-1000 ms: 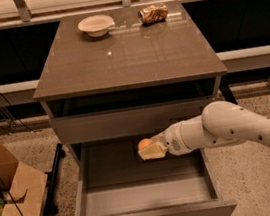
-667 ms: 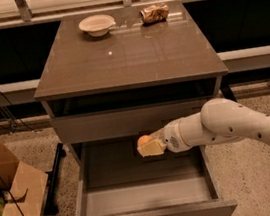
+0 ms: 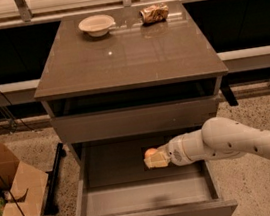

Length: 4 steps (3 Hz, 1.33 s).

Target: Place orange into middle drawer

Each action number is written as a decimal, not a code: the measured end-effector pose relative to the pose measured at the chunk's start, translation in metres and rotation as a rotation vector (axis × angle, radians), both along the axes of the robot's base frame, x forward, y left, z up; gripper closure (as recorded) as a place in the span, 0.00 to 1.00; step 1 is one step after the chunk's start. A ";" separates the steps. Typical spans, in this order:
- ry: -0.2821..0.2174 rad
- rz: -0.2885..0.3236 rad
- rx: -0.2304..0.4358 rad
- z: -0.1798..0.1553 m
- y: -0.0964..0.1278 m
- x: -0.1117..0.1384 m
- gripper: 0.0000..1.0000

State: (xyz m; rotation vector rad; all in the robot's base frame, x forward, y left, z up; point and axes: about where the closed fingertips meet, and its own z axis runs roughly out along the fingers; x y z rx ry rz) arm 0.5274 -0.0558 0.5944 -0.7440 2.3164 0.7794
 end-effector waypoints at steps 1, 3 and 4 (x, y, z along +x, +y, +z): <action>0.046 -0.050 0.025 -0.042 -0.013 0.000 1.00; 0.160 -0.072 -0.014 -0.125 -0.023 -0.014 1.00; 0.200 -0.090 -0.050 -0.164 -0.026 -0.024 0.82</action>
Offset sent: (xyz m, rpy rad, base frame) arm -0.0069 -0.0282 -0.1302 -0.0038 0.1673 -0.0866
